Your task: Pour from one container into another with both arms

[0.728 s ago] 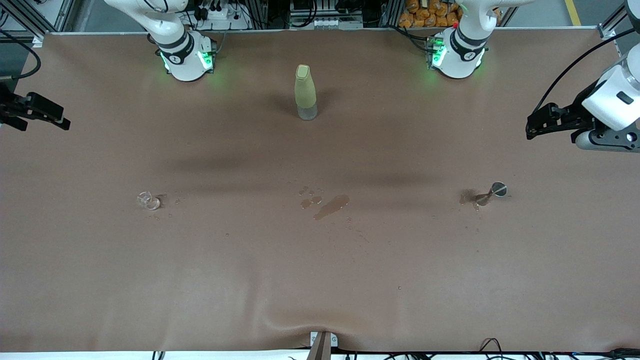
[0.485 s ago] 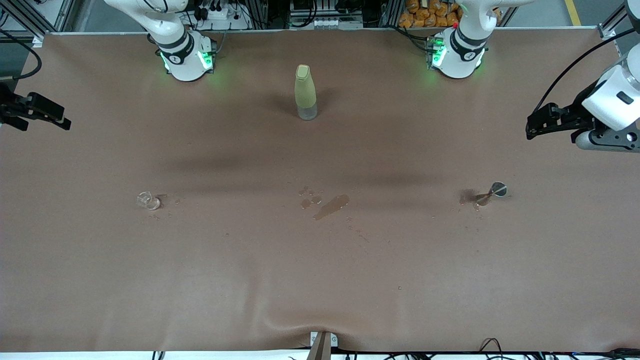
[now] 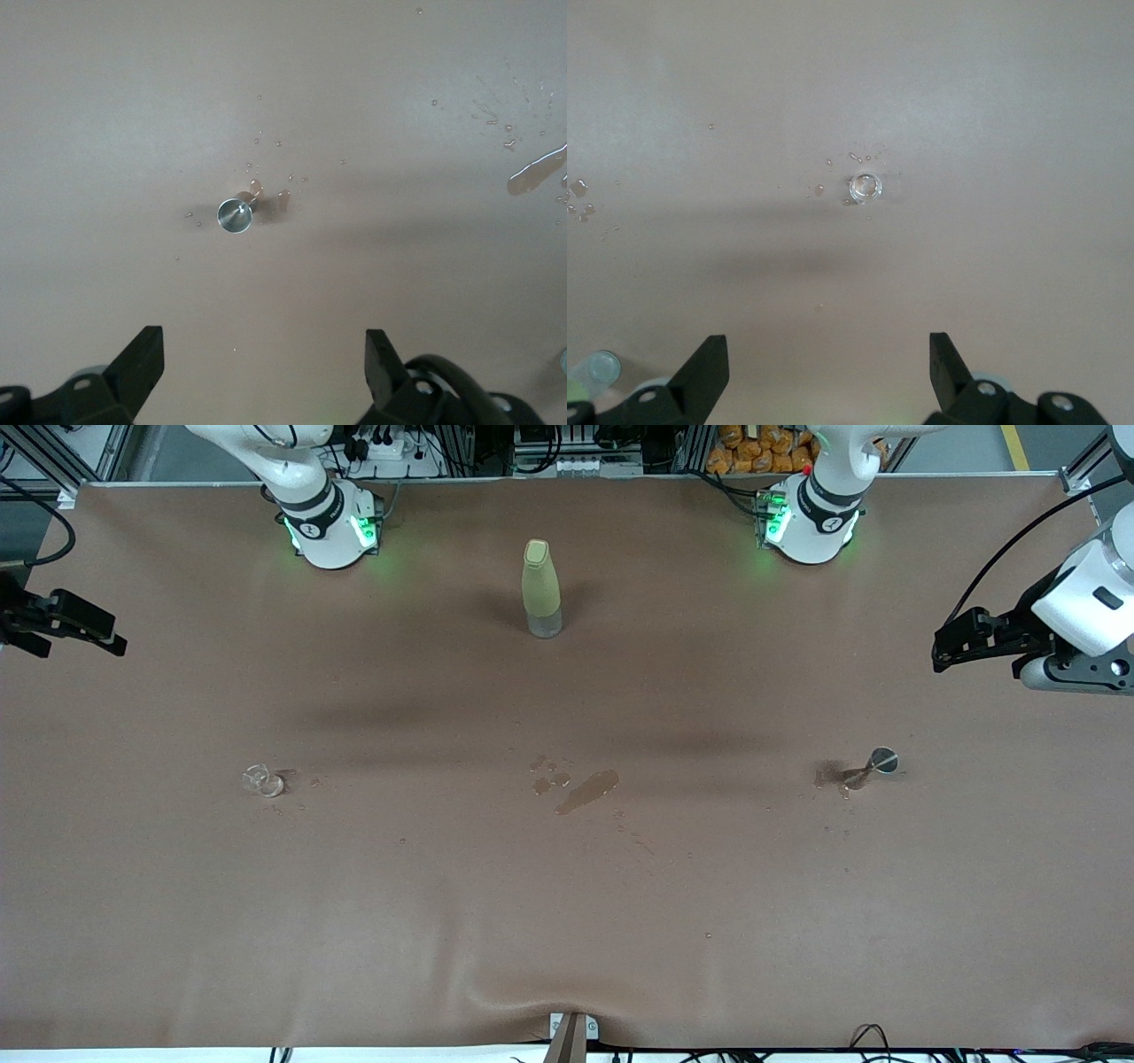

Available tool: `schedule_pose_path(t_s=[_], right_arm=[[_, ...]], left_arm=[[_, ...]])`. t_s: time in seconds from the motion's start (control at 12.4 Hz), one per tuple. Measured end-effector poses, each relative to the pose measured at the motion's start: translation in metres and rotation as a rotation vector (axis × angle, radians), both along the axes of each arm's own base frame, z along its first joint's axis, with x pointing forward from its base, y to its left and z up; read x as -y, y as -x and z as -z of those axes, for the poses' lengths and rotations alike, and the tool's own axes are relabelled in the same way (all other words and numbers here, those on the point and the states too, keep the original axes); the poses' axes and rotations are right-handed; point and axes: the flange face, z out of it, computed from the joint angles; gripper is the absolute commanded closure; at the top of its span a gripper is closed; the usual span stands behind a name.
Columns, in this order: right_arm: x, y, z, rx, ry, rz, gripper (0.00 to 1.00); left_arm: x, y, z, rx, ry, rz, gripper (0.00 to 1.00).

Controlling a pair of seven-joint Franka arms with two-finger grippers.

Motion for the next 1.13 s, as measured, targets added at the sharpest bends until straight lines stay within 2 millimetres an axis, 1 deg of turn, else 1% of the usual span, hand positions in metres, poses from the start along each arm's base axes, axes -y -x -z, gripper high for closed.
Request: schedule_pose_path(t_s=[0.24,0.49,0.65,0.81,1.13], right_arm=[[-0.002,0.000,0.000,0.000,0.002,-0.004,0.00],[-0.002,0.000,0.000,0.000,0.006,-0.005,0.00],[-0.002,0.000,0.000,-0.001,0.007,-0.005,0.00],[-0.002,0.000,0.000,-0.001,0.008,-0.006,0.00],[-0.002,0.000,0.000,-0.005,0.008,-0.006,0.00]], left_arm=[[-0.005,-0.001,-0.002,0.004,0.001,0.029,0.00],[-0.025,-0.010,0.002,0.003,0.003,0.030,0.00],[-0.045,-0.019,0.015,-0.017,0.007,0.053,0.00],[-0.061,-0.027,0.029,-0.038,0.015,0.142,0.00],[-0.088,-0.033,0.046,-0.062,0.025,0.179,0.00]])
